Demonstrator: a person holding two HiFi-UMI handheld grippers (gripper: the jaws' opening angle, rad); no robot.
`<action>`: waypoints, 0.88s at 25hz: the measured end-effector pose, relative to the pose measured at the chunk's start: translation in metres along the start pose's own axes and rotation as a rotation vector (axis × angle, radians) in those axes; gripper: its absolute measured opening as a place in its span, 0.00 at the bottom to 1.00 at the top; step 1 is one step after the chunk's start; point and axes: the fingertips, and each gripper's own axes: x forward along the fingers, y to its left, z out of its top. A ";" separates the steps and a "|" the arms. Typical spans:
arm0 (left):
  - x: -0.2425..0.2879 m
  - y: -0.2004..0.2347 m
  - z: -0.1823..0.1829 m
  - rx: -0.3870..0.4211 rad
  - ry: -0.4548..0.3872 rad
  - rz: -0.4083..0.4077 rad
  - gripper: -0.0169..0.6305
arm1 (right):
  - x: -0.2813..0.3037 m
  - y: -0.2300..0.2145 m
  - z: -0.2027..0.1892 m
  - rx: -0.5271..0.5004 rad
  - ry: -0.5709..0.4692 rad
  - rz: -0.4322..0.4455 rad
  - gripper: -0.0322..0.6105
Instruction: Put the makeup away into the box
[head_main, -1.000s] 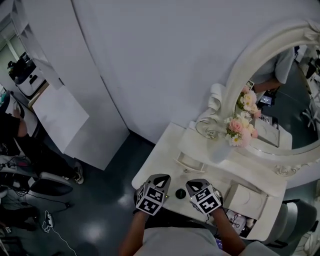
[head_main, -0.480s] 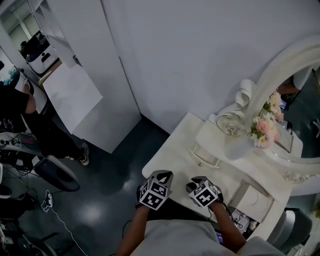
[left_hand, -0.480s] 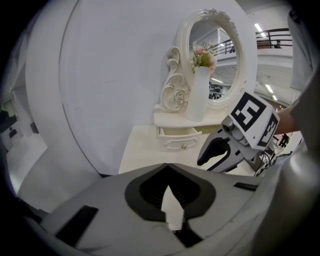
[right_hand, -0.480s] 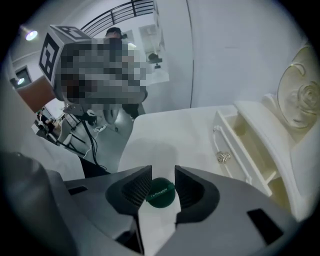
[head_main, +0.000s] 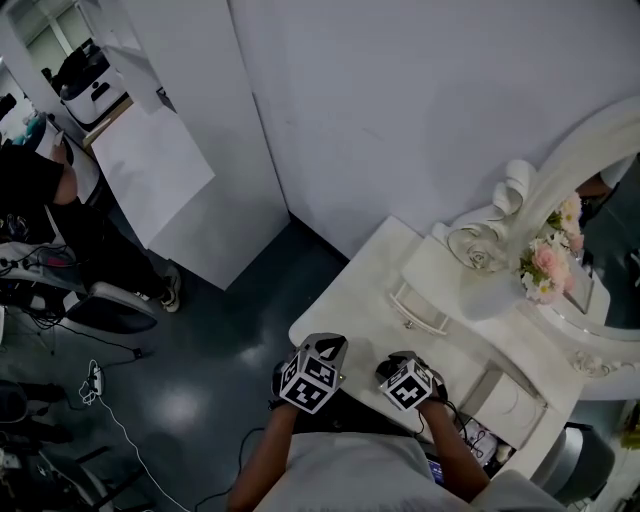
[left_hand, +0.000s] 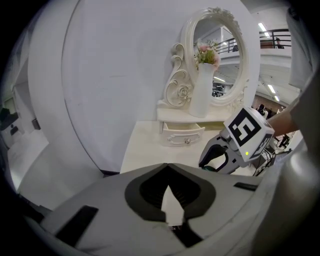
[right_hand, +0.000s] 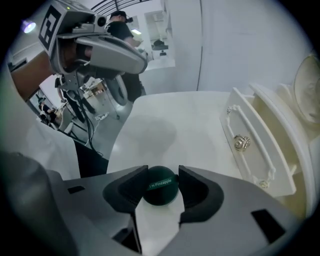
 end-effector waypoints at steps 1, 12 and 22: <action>0.000 0.000 -0.001 0.001 0.002 -0.001 0.05 | 0.000 0.000 0.000 0.005 -0.006 0.006 0.32; 0.009 -0.005 0.002 0.016 0.012 -0.016 0.05 | 0.000 0.000 -0.002 0.053 -0.055 -0.016 0.31; 0.010 -0.009 0.008 0.025 0.012 -0.023 0.05 | 0.002 0.015 -0.001 0.078 -0.035 0.026 0.11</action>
